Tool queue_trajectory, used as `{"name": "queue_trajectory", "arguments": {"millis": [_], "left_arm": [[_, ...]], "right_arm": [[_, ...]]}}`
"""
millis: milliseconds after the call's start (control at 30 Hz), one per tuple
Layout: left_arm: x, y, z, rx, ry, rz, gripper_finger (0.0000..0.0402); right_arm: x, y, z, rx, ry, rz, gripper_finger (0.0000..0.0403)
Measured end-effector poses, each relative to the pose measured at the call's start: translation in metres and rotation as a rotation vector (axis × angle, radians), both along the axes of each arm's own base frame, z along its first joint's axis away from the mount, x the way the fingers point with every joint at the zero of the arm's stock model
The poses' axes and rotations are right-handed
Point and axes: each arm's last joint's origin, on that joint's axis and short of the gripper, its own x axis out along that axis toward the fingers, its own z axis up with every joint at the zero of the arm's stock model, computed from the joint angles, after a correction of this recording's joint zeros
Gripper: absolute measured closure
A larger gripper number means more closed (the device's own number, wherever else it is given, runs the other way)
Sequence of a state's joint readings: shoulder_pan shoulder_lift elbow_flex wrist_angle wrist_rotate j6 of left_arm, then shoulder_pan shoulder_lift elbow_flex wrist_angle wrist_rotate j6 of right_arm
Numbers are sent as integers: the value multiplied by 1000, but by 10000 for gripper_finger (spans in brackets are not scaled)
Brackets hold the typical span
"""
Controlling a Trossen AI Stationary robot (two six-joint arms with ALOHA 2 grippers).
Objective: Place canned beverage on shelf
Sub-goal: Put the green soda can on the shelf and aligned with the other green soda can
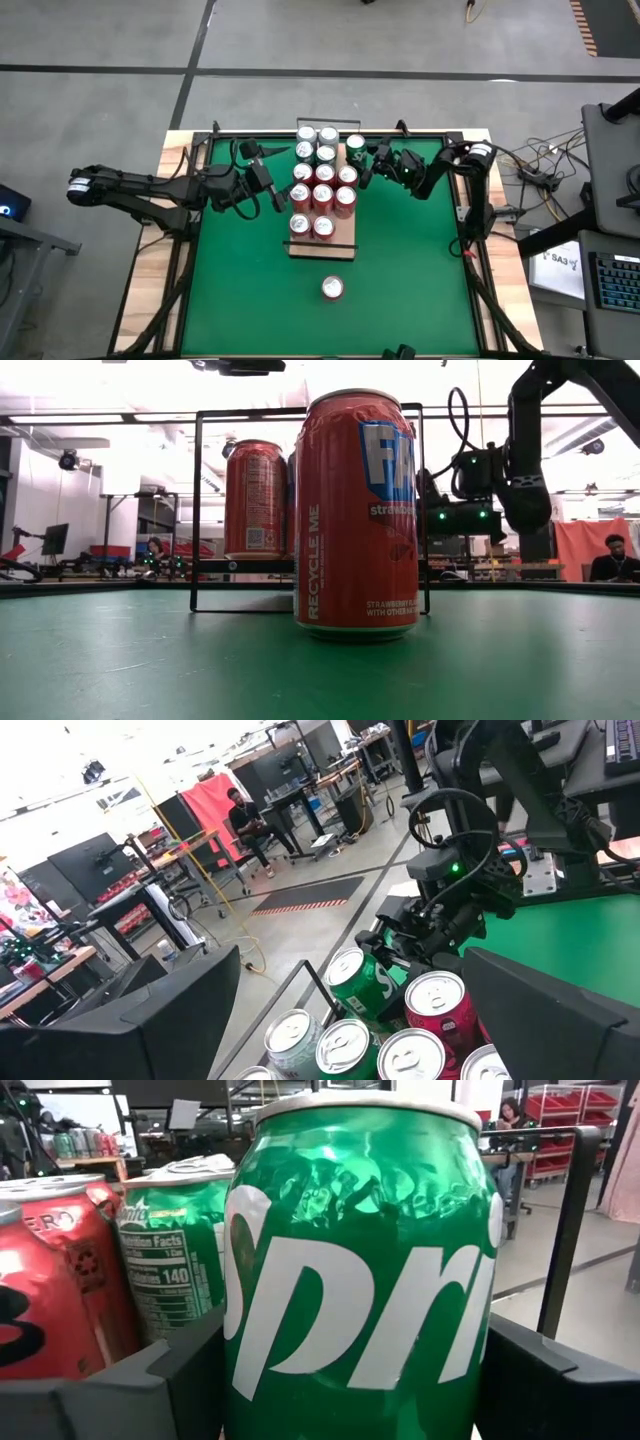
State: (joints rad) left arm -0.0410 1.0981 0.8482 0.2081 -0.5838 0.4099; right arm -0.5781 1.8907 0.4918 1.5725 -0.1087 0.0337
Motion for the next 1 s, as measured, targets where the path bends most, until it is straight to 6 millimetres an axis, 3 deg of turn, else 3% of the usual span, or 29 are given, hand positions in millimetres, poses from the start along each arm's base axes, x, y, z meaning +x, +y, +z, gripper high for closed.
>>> {"name": "queue_trajectory", "arguments": {"millis": [633, 1000], "left_arm": [[0, 0, 0, 6, 5, 0, 37], [0, 0, 0, 9, 7, 0, 37]], "right_arm": [[11, -5, -10, 6, 23, 9, 108], [12, -5, -15, 37, 60, 10, 78]]}}
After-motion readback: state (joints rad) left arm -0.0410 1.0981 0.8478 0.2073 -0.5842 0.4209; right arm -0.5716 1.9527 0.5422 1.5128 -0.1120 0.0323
